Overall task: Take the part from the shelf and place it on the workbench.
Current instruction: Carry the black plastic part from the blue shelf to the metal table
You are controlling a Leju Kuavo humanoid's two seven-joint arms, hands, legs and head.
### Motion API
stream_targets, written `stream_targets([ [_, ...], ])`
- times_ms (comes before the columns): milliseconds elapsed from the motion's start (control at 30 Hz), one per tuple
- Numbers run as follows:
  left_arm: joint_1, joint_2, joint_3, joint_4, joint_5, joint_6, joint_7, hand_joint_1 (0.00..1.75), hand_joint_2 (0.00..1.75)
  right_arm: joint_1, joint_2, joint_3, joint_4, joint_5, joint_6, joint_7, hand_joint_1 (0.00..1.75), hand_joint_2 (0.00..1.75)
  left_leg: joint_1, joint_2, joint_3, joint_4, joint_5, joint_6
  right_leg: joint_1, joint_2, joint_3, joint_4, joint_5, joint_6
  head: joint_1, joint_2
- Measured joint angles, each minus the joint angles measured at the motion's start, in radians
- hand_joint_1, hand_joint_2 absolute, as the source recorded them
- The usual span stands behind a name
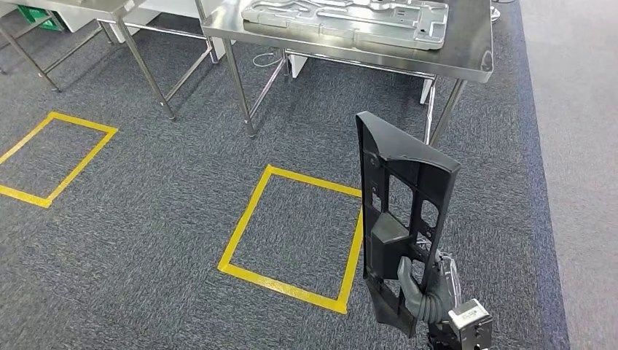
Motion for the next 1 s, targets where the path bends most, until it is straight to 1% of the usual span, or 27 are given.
stream_targets([
  [33, -0.001, 0.000, 0.000, 0.000, 0.001, 0.000, 0.000, 0.00, 0.00, -0.004, 0.000, 0.000, 0.001, 0.000, 0.000, 0.000, 1.75, 1.75, 0.001, -0.001, -0.038, 0.063, -0.016, -0.003, 0.001, 0.000, 0.007, -0.002, -0.006, -0.005, 0.000, 0.000],
  [100, 0.000, 0.000, 0.000, 0.000, 0.001, 0.000, 0.000, 0.00, 0.00, -0.010, 0.001, 0.000, 0.006, 0.001, 0.002, 0.002, 1.75, 1.75, 0.001, -0.001, -0.127, 0.192, -0.068, -0.005, 0.006, 0.002, 0.021, -0.002, -0.020, -0.013, 0.000, 0.000],
  [133, 0.001, 0.000, 0.000, 0.000, 0.002, 0.000, 0.001, 0.00, 0.00, -0.011, 0.001, 0.000, 0.010, 0.002, 0.003, 0.004, 1.75, 1.75, 0.000, -0.001, -0.160, 0.226, -0.086, -0.003, 0.010, 0.004, 0.030, -0.002, -0.027, -0.015, 0.000, 0.000],
  [167, 0.002, 0.000, 0.000, 0.000, 0.003, 0.001, 0.001, 0.00, 0.00, -0.012, 0.001, 0.001, 0.013, 0.005, 0.006, 0.007, 1.75, 1.75, -0.002, -0.001, -0.178, 0.226, -0.086, 0.001, 0.014, 0.006, 0.041, -0.002, -0.036, -0.017, 0.000, 0.000],
  [200, 0.003, 0.000, 0.001, 0.000, 0.004, 0.002, 0.002, 0.00, 0.00, -0.014, 0.001, 0.002, 0.017, 0.009, 0.010, 0.011, 1.75, 1.75, -0.005, -0.001, -0.178, 0.192, -0.063, 0.010, 0.019, 0.009, 0.054, -0.002, -0.045, -0.018, 0.000, 0.000],
  [233, 0.003, 0.000, 0.002, 0.000, 0.006, 0.004, 0.002, 0.00, 0.00, -0.018, 0.002, 0.003, 0.022, 0.013, 0.014, 0.014, 1.75, 1.75, -0.011, -0.001, -0.166, 0.131, -0.017, 0.023, 0.023, 0.010, 0.066, -0.003, -0.054, -0.019, 0.000, 0.000],
  [267, 0.004, 0.001, 0.003, 0.000, 0.008, 0.008, 0.003, 0.00, 0.00, -0.024, 0.004, 0.006, 0.028, 0.016, 0.019, 0.017, 1.75, 1.75, -0.019, -0.003, -0.152, 0.066, 0.035, 0.039, 0.026, 0.011, 0.078, -0.003, -0.063, -0.019, 0.000, 0.000],
  [300, 0.004, 0.002, 0.005, 0.000, 0.010, 0.012, 0.003, 0.00, 0.00, -0.031, 0.007, 0.009, 0.036, 0.019, 0.023, 0.021, 1.75, 1.75, -0.027, -0.005, -0.141, 0.013, 0.073, 0.052, 0.027, 0.013, 0.086, -0.005, -0.070, -0.017, 0.001, 0.000],
  [333, 0.003, 0.002, 0.006, 0.000, 0.012, 0.017, 0.003, 0.00, 0.00, -0.040, 0.010, 0.013, 0.044, 0.023, 0.026, 0.024, 1.75, 1.75, -0.034, -0.007, -0.133, -0.023, 0.099, 0.063, 0.026, 0.015, 0.090, -0.008, -0.076, -0.013, 0.001, 0.000],
  [367, 0.002, 0.002, 0.008, 0.000, 0.015, 0.021, 0.003, 0.00, 0.00, -0.049, 0.013, 0.017, 0.053, 0.029, 0.029, 0.027, 1.75, 1.75, -0.040, -0.010, -0.129, -0.041, 0.107, 0.069, 0.024, 0.016, 0.094, -0.007, -0.077, -0.008, 0.002, 0.000],
  [400, 0.002, 0.001, 0.009, 0.000, 0.017, 0.024, 0.003, 0.00, 0.00, -0.056, 0.016, 0.020, 0.061, 0.035, 0.032, 0.031, 1.75, 1.75, -0.040, -0.011, -0.122, -0.052, 0.103, 0.072, 0.023, 0.017, 0.098, -0.007, -0.075, -0.002, 0.001, 0.000],
  [433, 0.001, -0.001, 0.011, 0.000, 0.020, 0.025, 0.002, 0.00, 0.00, -0.063, 0.019, 0.024, 0.068, 0.043, 0.033, 0.036, 1.75, 1.75, -0.038, -0.012, -0.109, -0.064, 0.107, 0.074, 0.022, 0.016, 0.102, -0.002, -0.074, 0.003, 0.001, 0.000],
  [467, 0.001, -0.003, 0.013, 0.000, 0.022, 0.027, 0.002, 0.00, 0.00, -0.070, 0.020, 0.028, 0.075, 0.050, 0.034, 0.040, 1.75, 1.75, -0.034, -0.013, -0.094, -0.075, 0.107, 0.076, 0.022, 0.014, 0.102, 0.015, -0.074, 0.008, 0.001, 0.000],
  [500, 0.000, -0.004, 0.016, 0.000, 0.025, 0.028, 0.001, 0.00, 0.00, -0.078, 0.020, 0.033, 0.082, 0.060, 0.035, 0.047, 1.75, 1.75, -0.029, -0.014, -0.079, -0.083, 0.105, 0.077, 0.022, 0.013, 0.090, 0.044, -0.084, 0.012, 0.001, 0.000],
  [533, -0.001, -0.006, 0.020, 0.000, 0.027, 0.029, 0.000, 0.00, 0.00, -0.087, 0.020, 0.038, 0.089, 0.074, 0.033, 0.058, 1.75, 1.75, -0.026, -0.015, -0.067, -0.088, 0.102, 0.077, 0.020, 0.012, 0.064, 0.090, -0.102, 0.018, 0.001, 0.000],
  [600, -0.003, -0.009, 0.026, 0.000, 0.032, 0.030, -0.003, 0.00, 0.00, -0.099, 0.020, 0.049, 0.111, 0.114, 0.023, 0.096, 1.75, 1.75, -0.024, -0.019, -0.054, -0.090, 0.090, 0.076, 0.011, 0.011, -0.012, 0.202, -0.150, 0.031, 0.001, 0.000],
  [633, -0.003, -0.011, 0.029, 0.000, 0.034, 0.030, -0.004, 0.00, 0.00, -0.102, 0.020, 0.056, 0.125, 0.135, 0.018, 0.115, 1.75, 1.75, -0.022, -0.021, -0.046, -0.089, 0.083, 0.073, 0.006, 0.010, -0.046, 0.238, -0.164, 0.037, 0.001, 0.000],
  [667, -0.003, -0.013, 0.031, 0.000, 0.036, 0.030, -0.005, 0.00, 0.00, -0.102, 0.020, 0.063, 0.139, 0.151, 0.016, 0.132, 1.75, 1.75, -0.020, -0.023, -0.037, -0.089, 0.074, 0.070, 0.001, 0.009, -0.066, 0.243, -0.157, 0.043, 0.001, 0.000],
  [700, -0.002, -0.015, 0.033, 0.000, 0.037, 0.030, -0.006, 0.00, 0.00, -0.103, 0.020, 0.069, 0.153, 0.163, 0.016, 0.142, 1.75, 1.75, -0.017, -0.025, -0.026, -0.087, 0.065, 0.065, -0.004, 0.007, -0.070, 0.215, -0.129, 0.049, 0.001, 0.000],
  [767, 0.000, -0.018, 0.037, 0.000, 0.039, 0.030, -0.007, 0.00, 0.00, -0.104, 0.020, 0.079, 0.176, 0.173, 0.017, 0.150, 1.75, 1.75, -0.010, -0.028, -0.003, -0.082, 0.043, 0.053, -0.012, 0.006, -0.047, 0.099, -0.035, 0.061, 0.001, 0.000],
  [800, 0.001, -0.020, 0.039, 0.000, 0.040, 0.030, -0.008, 0.00, 0.00, -0.106, 0.020, 0.083, 0.186, 0.175, 0.017, 0.152, 1.75, 1.75, -0.008, -0.029, 0.003, -0.078, 0.033, 0.046, -0.012, 0.005, -0.038, 0.049, -0.010, 0.062, 0.001, 0.000],
  [833, 0.000, -0.021, 0.042, 0.000, 0.040, 0.030, -0.009, 0.00, 0.00, -0.107, 0.020, 0.086, 0.195, 0.177, 0.017, 0.152, 1.75, 1.75, -0.008, -0.030, 0.005, -0.075, 0.024, 0.037, -0.010, 0.005, -0.034, 0.021, 0.008, 0.056, 0.001, 0.000],
  [867, -0.001, -0.021, 0.044, 0.000, 0.040, 0.030, -0.010, 0.00, 0.00, -0.109, 0.020, 0.089, 0.203, 0.178, 0.017, 0.153, 1.75, 1.75, -0.008, -0.031, 0.006, -0.071, 0.018, 0.030, -0.007, 0.005, -0.036, 0.014, 0.007, 0.046, 0.001, 0.000],
  [900, -0.003, -0.021, 0.046, 0.000, 0.040, 0.030, -0.010, 0.00, 0.00, -0.110, 0.020, 0.091, 0.210, 0.179, 0.017, 0.154, 1.75, 1.75, -0.008, -0.030, 0.008, -0.069, 0.014, 0.024, -0.003, 0.005, -0.036, 0.012, 0.002, 0.033, 0.001, 0.000],
  [933, -0.004, -0.021, 0.048, 0.000, 0.040, 0.030, -0.010, 0.00, 0.00, -0.111, 0.020, 0.093, 0.214, 0.179, 0.017, 0.154, 1.75, 1.75, -0.008, -0.029, 0.008, -0.065, 0.011, 0.018, -0.003, 0.006, -0.031, 0.012, 0.005, 0.023, 0.001, 0.000],
  [967, -0.004, -0.021, 0.049, 0.000, 0.040, 0.030, -0.010, 0.00, 0.00, -0.113, 0.020, 0.095, 0.217, 0.179, 0.016, 0.154, 1.75, 1.75, -0.007, -0.027, 0.006, -0.050, 0.009, 0.014, -0.004, 0.007, -0.023, 0.010, 0.000, 0.015, 0.001, 0.000],
  [1000, -0.005, -0.021, 0.049, 0.000, 0.040, 0.030, -0.010, 0.00, 0.00, -0.115, 0.020, 0.096, 0.219, 0.180, 0.016, 0.154, 1.75, 1.75, -0.006, -0.023, -0.008, -0.020, 0.003, 0.011, -0.004, 0.007, -0.014, 0.008, -0.004, 0.008, 0.001, 0.000],
])
